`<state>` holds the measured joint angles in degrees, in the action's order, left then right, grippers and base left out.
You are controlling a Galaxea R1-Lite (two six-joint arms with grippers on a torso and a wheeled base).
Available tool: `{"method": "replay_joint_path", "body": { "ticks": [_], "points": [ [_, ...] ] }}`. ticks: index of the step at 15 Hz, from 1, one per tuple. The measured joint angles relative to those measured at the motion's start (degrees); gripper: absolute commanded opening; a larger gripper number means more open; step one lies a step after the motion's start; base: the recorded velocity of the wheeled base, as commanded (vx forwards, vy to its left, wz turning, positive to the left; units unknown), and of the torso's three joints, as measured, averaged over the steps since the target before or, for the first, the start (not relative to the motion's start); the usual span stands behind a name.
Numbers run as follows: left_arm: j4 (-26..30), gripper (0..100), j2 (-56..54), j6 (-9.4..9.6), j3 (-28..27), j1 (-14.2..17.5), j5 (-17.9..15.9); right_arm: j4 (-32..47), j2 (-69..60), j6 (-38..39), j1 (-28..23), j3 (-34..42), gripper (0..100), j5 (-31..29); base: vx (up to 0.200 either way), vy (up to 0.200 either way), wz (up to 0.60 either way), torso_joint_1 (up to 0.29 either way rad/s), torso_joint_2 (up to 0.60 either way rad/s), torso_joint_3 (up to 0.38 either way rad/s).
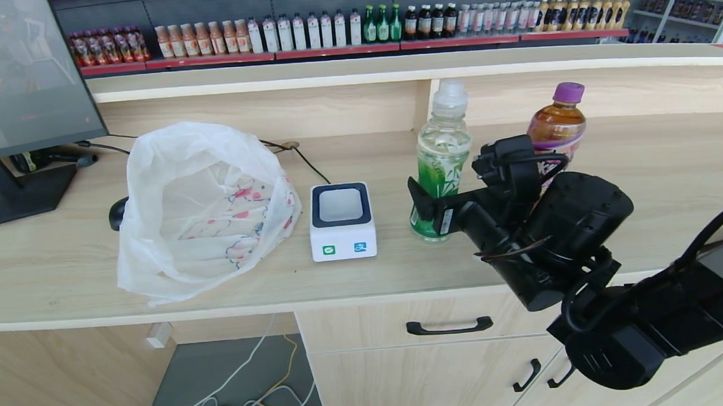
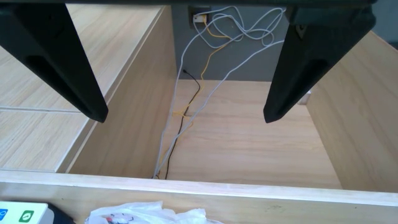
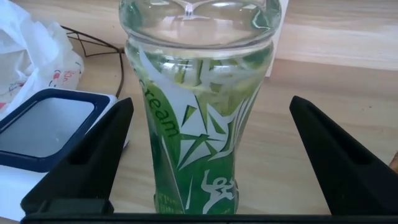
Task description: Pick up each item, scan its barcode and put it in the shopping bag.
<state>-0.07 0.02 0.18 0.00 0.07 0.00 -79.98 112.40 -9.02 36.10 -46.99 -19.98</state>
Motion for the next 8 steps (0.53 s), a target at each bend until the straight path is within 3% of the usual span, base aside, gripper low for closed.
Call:
{"method": "replay_joint_path", "body": {
  "ticks": [8],
  "points": [
    [0.0, 100, 0.0, 0.0, 0.0, 0.0, 0.02, 4.44, 1.83, -0.01, -2.39, -5.78, 100, 2.63, 0.0, 0.0, 0.0, 0.0, 0.0, 0.0]
  ]
}}
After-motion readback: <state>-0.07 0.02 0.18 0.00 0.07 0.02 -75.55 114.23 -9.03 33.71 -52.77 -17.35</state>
